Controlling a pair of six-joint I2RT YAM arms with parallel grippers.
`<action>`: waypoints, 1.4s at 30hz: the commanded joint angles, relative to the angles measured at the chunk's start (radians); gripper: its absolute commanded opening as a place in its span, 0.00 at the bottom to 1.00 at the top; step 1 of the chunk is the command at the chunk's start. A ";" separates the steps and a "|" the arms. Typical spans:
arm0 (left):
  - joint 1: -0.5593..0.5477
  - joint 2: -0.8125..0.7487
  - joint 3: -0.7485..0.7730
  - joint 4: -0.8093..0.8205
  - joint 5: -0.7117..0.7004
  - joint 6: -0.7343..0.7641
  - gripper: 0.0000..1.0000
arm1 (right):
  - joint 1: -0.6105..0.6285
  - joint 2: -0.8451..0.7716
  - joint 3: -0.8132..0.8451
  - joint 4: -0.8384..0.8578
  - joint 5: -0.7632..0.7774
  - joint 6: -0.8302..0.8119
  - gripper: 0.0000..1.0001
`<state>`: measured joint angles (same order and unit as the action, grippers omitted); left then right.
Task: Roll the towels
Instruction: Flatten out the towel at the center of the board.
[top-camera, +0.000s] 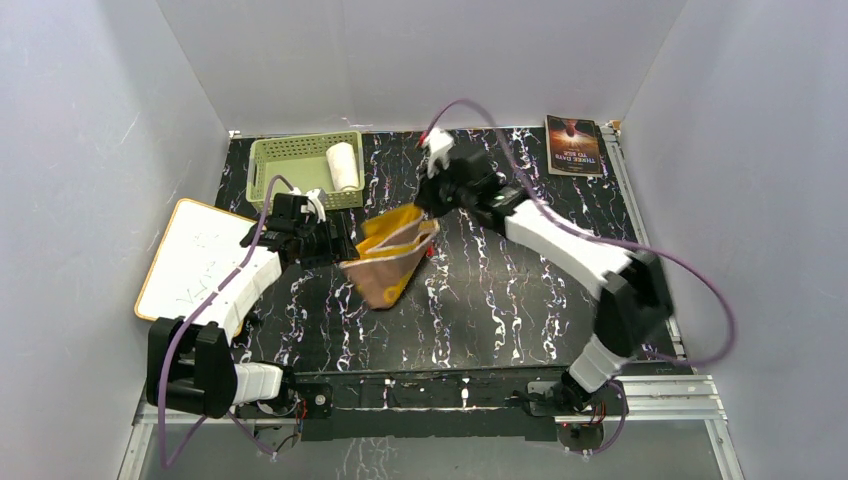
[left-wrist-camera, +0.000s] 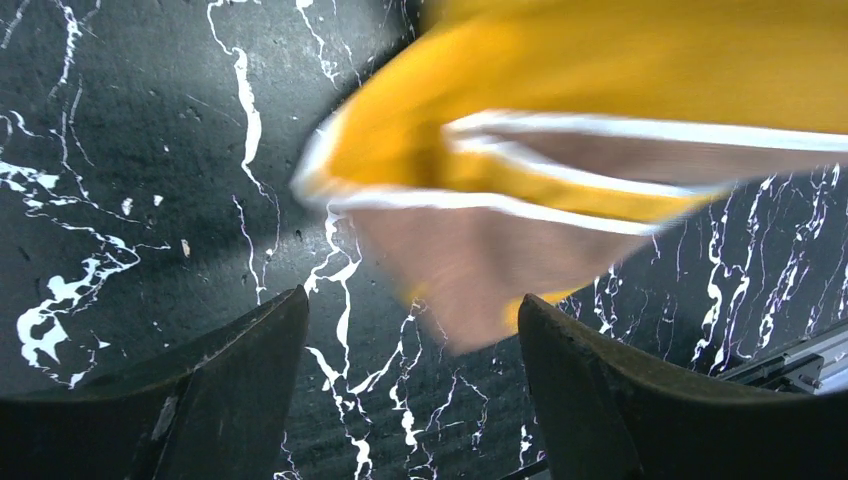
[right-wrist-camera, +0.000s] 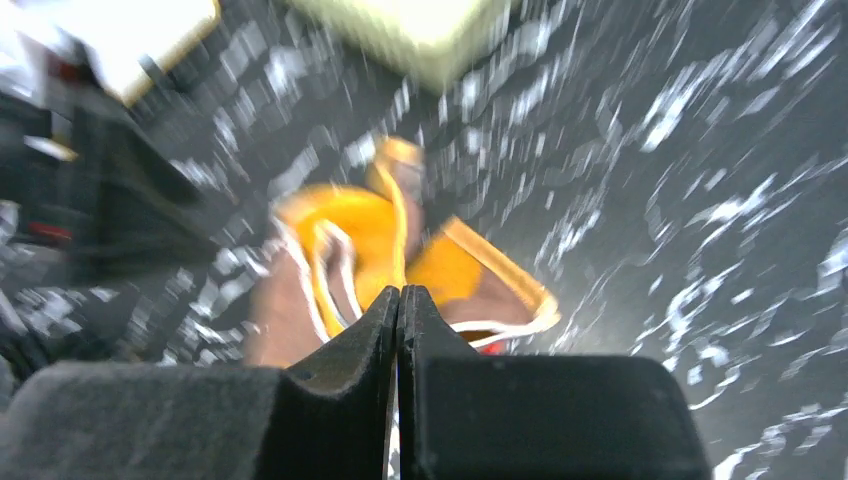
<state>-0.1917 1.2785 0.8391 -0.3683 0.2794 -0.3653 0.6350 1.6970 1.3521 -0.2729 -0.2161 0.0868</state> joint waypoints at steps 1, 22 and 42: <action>0.011 -0.057 0.075 -0.038 -0.021 0.031 0.76 | -0.016 -0.356 0.137 0.142 0.093 0.066 0.00; 0.015 -0.264 0.120 -0.037 0.206 0.097 0.79 | 0.082 -0.212 0.182 0.050 -0.045 0.163 0.00; -0.471 0.226 0.243 0.064 -0.264 0.010 0.87 | -0.621 -0.547 -0.337 -0.010 0.077 0.406 0.68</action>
<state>-0.6754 1.4120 1.0031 -0.2996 0.2344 -0.2977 0.0944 1.1515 1.0153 -0.2825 -0.1009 0.4355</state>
